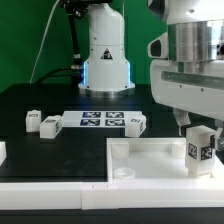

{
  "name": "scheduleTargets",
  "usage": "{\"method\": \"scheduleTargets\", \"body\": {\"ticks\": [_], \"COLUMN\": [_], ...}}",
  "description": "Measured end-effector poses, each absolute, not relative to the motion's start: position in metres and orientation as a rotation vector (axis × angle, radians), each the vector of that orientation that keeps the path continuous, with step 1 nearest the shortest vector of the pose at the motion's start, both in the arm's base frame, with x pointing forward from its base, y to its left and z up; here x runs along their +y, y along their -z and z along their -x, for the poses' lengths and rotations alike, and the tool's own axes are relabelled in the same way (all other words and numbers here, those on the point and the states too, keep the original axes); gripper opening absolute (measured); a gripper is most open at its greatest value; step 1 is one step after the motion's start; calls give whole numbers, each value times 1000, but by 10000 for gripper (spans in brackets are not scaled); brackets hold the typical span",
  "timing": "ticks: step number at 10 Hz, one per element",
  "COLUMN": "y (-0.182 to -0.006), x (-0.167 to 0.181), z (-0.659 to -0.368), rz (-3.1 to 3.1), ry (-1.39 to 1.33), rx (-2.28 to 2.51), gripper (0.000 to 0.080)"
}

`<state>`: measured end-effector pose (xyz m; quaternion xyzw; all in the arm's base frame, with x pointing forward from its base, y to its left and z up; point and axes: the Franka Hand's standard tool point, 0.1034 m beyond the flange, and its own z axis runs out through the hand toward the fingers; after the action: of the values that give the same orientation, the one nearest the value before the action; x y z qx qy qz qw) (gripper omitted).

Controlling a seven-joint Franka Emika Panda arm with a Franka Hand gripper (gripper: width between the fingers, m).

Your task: Assemble one leg

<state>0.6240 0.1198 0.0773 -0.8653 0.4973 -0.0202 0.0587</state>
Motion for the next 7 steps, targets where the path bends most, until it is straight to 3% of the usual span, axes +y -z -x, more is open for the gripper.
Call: {"method": "scheduleTargets", "body": {"ticks": [1,2,7], "y": [-75,-75,-78], "x": [120,123,124], "z": [-623,-623,-625], "rz": [2751,2846,3063], "ry": [89,101,151], "rx": [1258,1035,136], "gripper": [621,641,649]}}
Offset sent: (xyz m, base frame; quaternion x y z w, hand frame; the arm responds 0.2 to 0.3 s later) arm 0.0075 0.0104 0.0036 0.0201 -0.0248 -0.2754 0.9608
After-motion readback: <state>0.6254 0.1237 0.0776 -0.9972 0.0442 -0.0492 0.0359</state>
